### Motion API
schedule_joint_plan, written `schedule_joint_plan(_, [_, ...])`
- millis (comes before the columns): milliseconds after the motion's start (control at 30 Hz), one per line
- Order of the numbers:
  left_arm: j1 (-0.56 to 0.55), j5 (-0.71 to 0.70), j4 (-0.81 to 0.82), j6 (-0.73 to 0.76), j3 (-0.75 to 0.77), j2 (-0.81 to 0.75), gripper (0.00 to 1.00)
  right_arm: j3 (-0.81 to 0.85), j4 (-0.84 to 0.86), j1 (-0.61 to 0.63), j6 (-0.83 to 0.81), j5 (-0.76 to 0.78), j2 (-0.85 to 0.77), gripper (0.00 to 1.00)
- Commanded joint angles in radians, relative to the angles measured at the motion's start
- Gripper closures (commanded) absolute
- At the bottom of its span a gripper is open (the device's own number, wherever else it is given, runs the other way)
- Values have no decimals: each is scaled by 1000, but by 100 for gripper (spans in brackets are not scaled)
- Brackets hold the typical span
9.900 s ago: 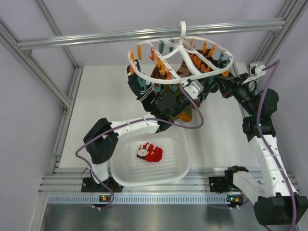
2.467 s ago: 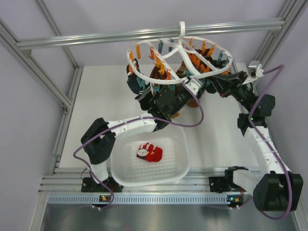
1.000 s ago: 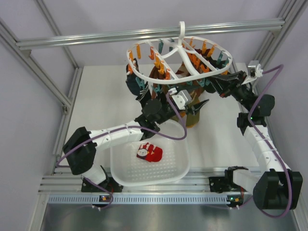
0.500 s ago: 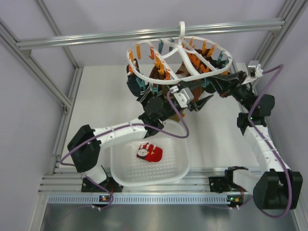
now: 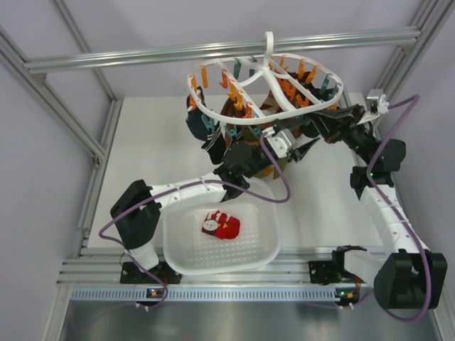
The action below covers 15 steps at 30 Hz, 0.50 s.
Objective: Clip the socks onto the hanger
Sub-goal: Open the clamp at the hanger.
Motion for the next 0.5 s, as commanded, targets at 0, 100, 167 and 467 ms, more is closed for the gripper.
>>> schedule_joint_plan(0, [14, -65, 44, 19, 64, 14, 38, 41, 18, 9, 21, -19, -9, 100])
schedule_joint_plan(100, [20, -91, 38, 18, 78, 27, 38, 40, 20, 11, 23, -18, -10, 100])
schedule_joint_plan(167, [23, -101, 37, 24, 78, 30, 39, 41, 21, 11, 29, -18, -7, 100])
schedule_joint_plan(467, [34, -174, -14, 27, 112, 51, 41, 35, 26, 11, 34, -23, -7, 100])
